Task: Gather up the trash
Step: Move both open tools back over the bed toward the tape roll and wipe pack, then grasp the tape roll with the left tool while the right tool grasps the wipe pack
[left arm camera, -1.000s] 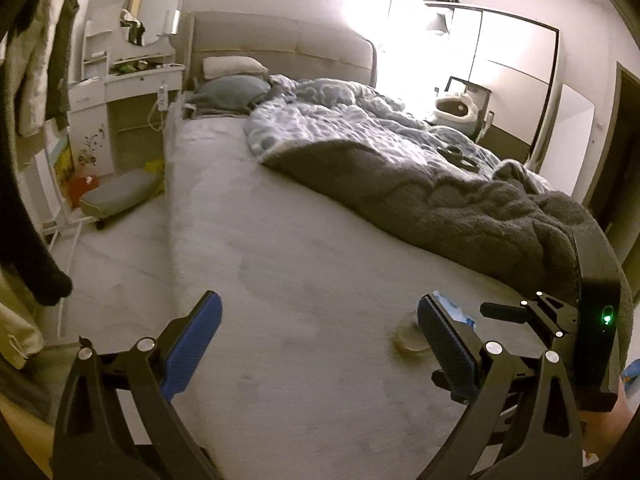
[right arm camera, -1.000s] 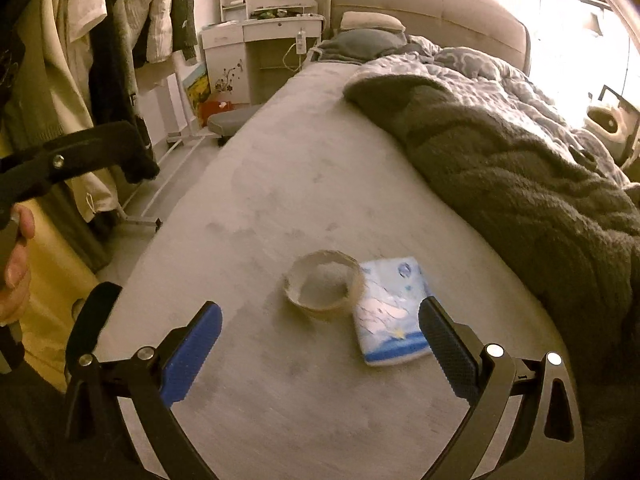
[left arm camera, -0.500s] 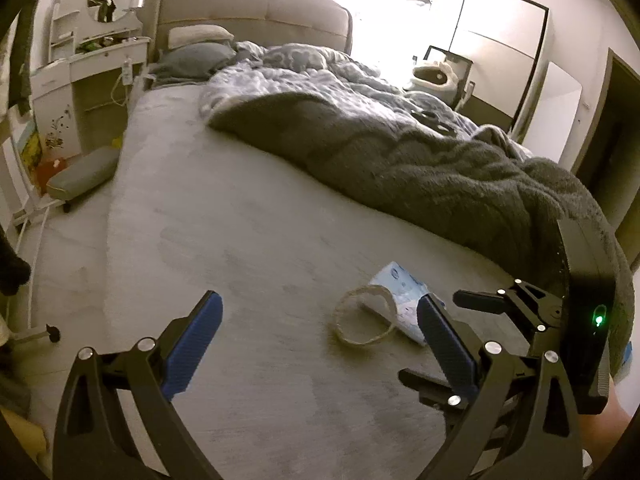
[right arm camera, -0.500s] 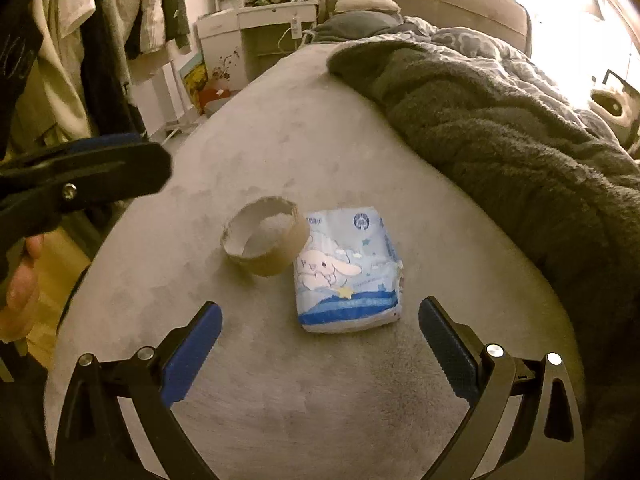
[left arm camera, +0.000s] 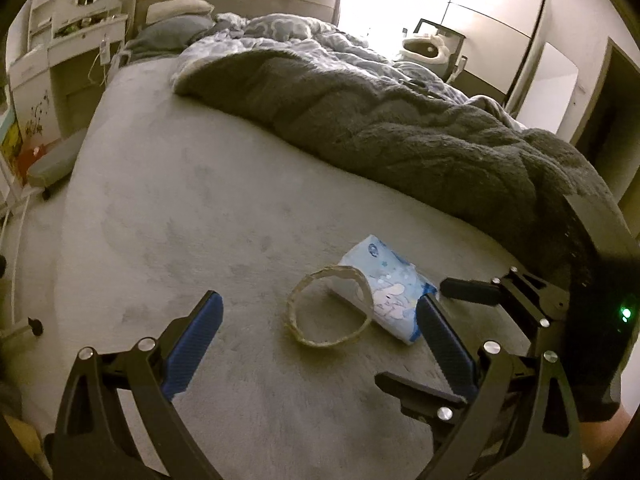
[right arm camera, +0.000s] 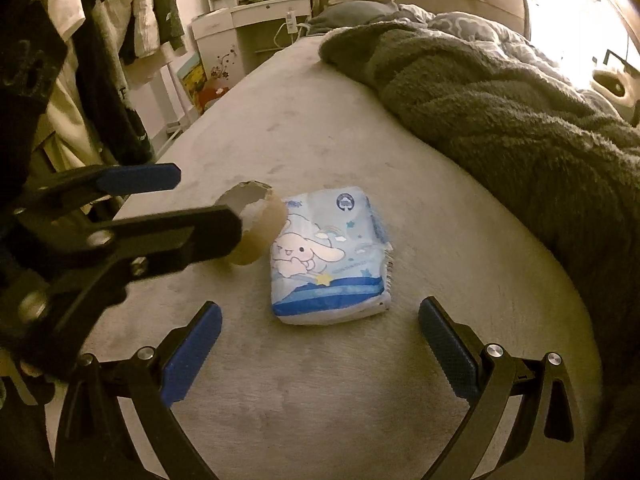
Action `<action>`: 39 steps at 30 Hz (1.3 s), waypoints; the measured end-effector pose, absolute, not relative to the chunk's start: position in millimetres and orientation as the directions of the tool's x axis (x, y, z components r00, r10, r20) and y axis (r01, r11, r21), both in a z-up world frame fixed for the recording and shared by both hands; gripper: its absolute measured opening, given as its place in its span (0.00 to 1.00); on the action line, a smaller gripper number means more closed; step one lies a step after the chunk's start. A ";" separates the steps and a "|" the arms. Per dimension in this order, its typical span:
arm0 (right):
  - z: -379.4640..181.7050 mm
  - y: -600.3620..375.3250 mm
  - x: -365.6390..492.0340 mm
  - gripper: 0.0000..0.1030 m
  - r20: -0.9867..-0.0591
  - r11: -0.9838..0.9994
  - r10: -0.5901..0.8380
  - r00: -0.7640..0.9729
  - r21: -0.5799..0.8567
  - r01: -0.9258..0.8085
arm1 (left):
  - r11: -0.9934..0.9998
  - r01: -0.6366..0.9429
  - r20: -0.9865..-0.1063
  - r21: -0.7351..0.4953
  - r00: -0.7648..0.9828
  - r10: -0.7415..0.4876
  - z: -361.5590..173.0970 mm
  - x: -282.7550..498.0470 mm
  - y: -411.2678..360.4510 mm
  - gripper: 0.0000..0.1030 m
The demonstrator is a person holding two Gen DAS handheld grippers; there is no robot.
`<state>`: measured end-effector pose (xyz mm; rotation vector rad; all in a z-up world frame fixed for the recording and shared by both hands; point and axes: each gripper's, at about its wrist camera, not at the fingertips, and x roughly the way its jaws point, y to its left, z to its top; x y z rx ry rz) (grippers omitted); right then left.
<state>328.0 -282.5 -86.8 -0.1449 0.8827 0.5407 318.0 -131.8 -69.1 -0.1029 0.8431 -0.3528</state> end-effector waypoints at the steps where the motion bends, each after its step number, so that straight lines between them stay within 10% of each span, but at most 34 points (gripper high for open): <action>1: -86.9 -283.1 328.5 0.96 -0.766 0.857 0.391 0.510 0.100 -0.505 | 0.937 0.260 -0.714 -0.233 0.609 -0.346 -70.4 320.0 -132.2 0.94; 11: -86.6 -283.0 332.3 0.96 -0.767 0.857 0.389 0.511 0.099 -0.505 | 0.918 0.272 -0.738 -0.289 0.548 -0.394 -84.6 333.7 -135.6 0.50; 39: -83.6 -263.5 362.1 0.92 -0.775 0.896 0.348 0.527 0.110 -0.430 | 0.933 0.246 -0.697 -0.265 0.620 -0.361 -51.1 309.2 -63.1 0.48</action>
